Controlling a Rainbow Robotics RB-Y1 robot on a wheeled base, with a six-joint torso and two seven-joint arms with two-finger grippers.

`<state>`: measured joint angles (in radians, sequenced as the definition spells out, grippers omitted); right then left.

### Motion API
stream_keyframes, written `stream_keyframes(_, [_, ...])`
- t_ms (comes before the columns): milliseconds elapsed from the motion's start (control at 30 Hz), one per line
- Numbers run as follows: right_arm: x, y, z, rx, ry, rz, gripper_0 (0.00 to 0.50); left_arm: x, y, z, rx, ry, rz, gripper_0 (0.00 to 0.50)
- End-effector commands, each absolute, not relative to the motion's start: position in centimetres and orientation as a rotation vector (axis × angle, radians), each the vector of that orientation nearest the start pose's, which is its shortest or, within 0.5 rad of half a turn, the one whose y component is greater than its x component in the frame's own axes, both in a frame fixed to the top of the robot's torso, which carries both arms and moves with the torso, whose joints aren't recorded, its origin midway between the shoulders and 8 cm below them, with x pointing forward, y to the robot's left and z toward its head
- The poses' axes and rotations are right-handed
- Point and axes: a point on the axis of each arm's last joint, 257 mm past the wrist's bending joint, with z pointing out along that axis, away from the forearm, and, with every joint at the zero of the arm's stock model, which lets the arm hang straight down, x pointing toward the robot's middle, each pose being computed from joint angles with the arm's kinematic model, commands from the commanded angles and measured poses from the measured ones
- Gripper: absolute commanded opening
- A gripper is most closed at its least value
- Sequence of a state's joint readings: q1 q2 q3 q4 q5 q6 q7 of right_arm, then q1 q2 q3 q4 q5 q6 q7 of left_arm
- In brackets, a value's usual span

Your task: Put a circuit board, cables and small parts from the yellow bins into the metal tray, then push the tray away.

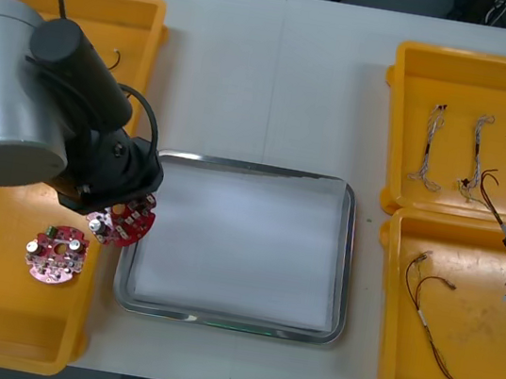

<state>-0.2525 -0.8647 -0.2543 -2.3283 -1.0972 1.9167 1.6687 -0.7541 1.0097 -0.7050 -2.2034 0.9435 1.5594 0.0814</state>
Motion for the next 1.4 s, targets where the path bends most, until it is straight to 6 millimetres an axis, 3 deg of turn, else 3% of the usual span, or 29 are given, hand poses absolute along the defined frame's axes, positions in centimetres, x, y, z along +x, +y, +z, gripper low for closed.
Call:
stream_keyframes(33, [35.9,-29.9,-11.7,-0.893,2.484,-0.081,0.000,39.9,13.3,-19.4,-0.684,2.598,-0.336,0.000])
stream_keyframes(400, [35.9,-29.9,-11.7,-0.893,2.484,-0.081,0.000,39.4,10.2,-22.0,-0.648,2.599,-0.356,0.000])
stream_keyframes(1000, [35.9,-29.9,-11.7,-0.893,2.484,-0.081,0.000,40.3,10.2,-25.0,-0.629,2.604,-0.320,0.000])
stream_keyframes(1400, [35.9,-29.9,-11.7,-0.893,2.484,-0.081,0.000,39.5,10.4,-26.6,-0.632,2.638,-0.296,0.000])
